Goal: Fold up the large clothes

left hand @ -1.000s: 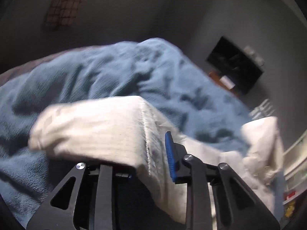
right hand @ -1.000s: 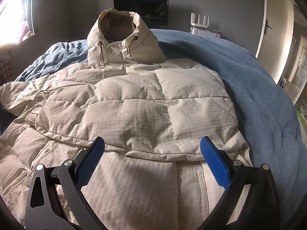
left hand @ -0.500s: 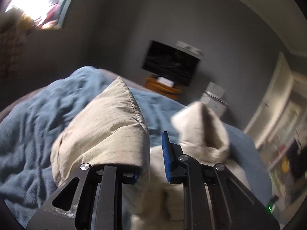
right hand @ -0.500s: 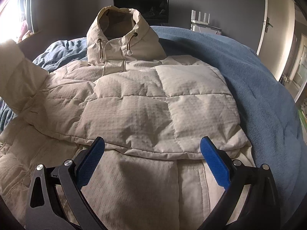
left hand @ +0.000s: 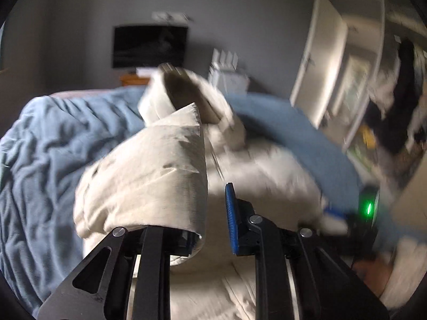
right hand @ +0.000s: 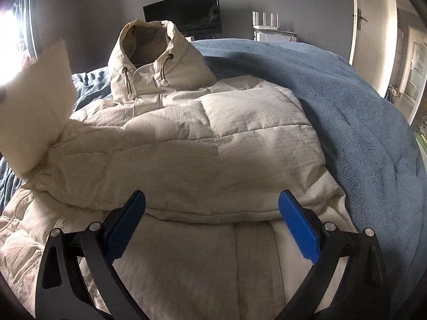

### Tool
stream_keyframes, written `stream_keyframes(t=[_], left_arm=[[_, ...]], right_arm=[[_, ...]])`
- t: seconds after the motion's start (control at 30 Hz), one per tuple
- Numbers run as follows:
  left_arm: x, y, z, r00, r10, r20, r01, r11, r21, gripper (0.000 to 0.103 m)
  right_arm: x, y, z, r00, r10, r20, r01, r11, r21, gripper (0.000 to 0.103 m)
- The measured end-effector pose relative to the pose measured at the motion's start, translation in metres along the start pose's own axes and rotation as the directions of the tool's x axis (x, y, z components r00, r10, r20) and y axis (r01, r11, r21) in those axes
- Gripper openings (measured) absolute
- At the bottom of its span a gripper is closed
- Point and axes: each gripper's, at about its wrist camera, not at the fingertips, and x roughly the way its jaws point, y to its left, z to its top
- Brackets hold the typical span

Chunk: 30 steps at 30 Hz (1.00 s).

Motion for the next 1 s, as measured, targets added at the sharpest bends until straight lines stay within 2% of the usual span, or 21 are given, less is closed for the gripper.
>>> stream_keyframes(t=[0.13,0.33,0.4,0.43,0.47,0.57,0.63,0.73,0.87,0.9,1.0], left_arm=[[0.030,-0.023,-0.029,0.995,-0.009,-0.101,0.020,0.993,0.114,0.019],[0.060,-0.028,-0.054,0.967,-0.054,-0.249,0.084,0.990,0.110,0.022],[0.064,-0.023,-0.058,0.954,-0.064,-0.292,0.093,0.992,0.087,0.037],[0.063,-0.020,-0.058,0.952,-0.062,-0.299,0.088,0.993,0.073,0.058],[0.059,-0.019,-0.059,0.954,-0.057,-0.293,0.080,0.995,0.066,0.073],[0.044,-0.009,-0.057,0.963,-0.041,-0.266,0.056,0.997,0.050,0.081],[0.035,-0.001,-0.055,0.966,0.006,-0.260,0.008,0.999,0.053,0.086],[0.014,0.024,-0.051,0.969,0.072,-0.236,-0.067,0.997,0.030,0.088],[-0.010,0.064,-0.042,0.972,0.130,-0.197,-0.144,0.988,-0.057,0.091],[-0.013,0.072,-0.040,0.972,0.141,-0.189,-0.158,0.984,-0.077,0.091],[-0.021,0.101,-0.036,0.967,0.188,-0.172,-0.215,0.965,-0.152,0.091]], right_arm=[[0.003,-0.002,-0.001,1.000,0.003,-0.013,-0.003,1.000,0.008,0.096],[0.006,-0.006,-0.002,1.000,0.004,-0.027,-0.003,1.000,0.027,0.096],[0.007,-0.006,-0.002,0.999,0.003,-0.032,-0.003,1.000,0.029,0.095],[0.008,-0.006,-0.002,0.999,0.003,-0.036,-0.002,1.000,0.030,0.096],[0.008,-0.006,-0.002,0.999,0.003,-0.038,-0.002,1.000,0.031,0.096],[0.007,-0.005,-0.002,0.999,0.005,-0.035,-0.004,1.000,0.031,0.096],[0.004,-0.003,-0.002,1.000,0.005,-0.024,-0.004,1.000,0.023,0.096],[-0.008,0.008,0.000,1.000,0.000,0.008,0.000,0.999,-0.033,0.096],[-0.032,0.046,0.004,0.997,0.047,0.063,-0.033,0.976,-0.214,0.096],[-0.039,0.061,0.005,0.995,0.077,0.070,-0.056,0.962,-0.268,0.096],[-0.050,0.088,0.007,0.982,0.180,0.056,-0.152,0.932,-0.329,0.096]])
